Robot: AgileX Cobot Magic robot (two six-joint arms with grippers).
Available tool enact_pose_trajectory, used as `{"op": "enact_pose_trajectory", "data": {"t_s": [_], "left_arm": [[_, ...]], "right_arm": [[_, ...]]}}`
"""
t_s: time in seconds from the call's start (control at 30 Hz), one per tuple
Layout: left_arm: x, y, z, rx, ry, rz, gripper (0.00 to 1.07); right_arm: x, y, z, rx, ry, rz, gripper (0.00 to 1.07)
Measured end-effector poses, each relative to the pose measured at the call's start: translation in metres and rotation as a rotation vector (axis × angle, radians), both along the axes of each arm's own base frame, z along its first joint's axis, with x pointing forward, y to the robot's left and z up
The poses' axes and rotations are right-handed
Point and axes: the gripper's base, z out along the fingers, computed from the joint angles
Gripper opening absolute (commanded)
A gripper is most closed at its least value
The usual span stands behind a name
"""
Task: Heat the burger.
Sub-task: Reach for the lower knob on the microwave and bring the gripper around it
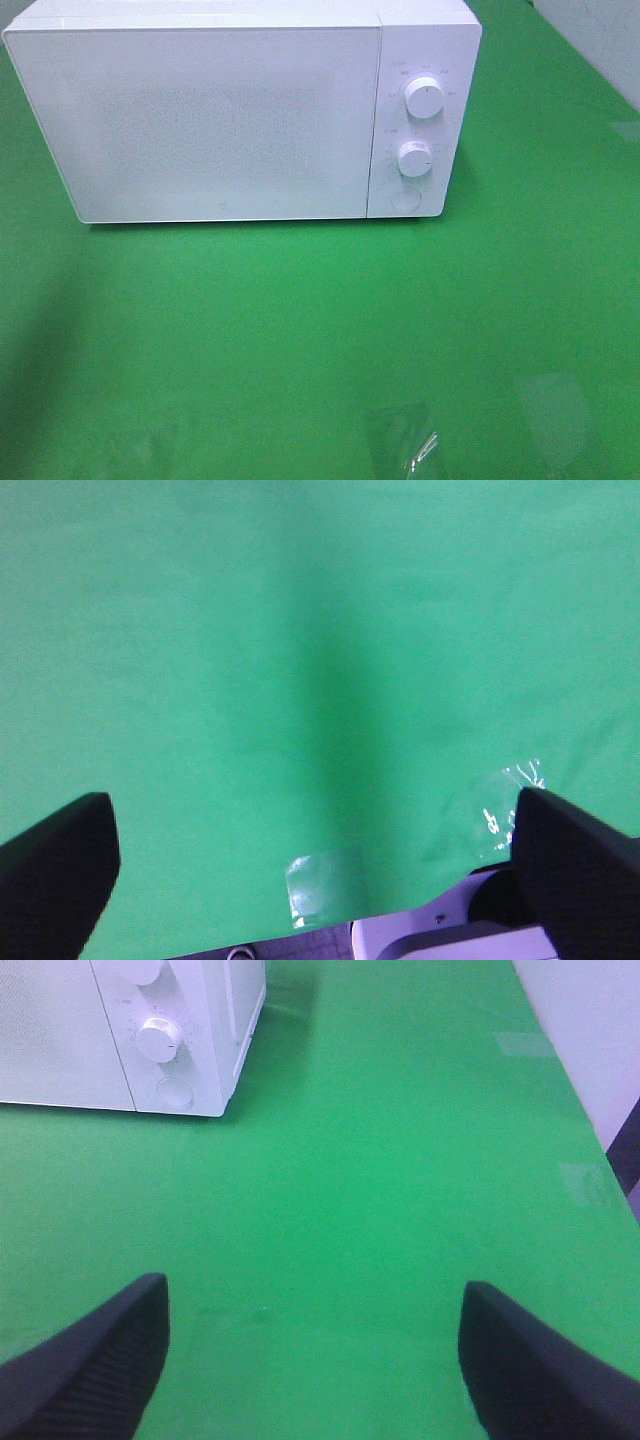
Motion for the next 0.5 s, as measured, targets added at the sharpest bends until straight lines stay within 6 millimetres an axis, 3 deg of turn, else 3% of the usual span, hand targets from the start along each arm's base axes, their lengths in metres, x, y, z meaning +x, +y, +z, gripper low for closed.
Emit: {"op": "enact_pose_trajectory", "data": {"t_s": [0.27, 0.37, 0.5], "left_arm": [[-0.045, 0.002, 0.010, -0.003, -0.100, 0.000, 0.99], [-0.072, 0.002, -0.004, -0.004, -0.111, 0.000, 0.98], [-0.088, 0.003, -0.015, -0.005, -0.144, 0.004, 0.98]], "right_arm": [[0.000, 0.000, 0.000, 0.000, 0.000, 0.000, 0.76], [0.000, 0.000, 0.000, 0.000, 0.000, 0.000, 0.76], [0.000, 0.000, 0.000, 0.000, 0.000, 0.000, 0.76]]}}
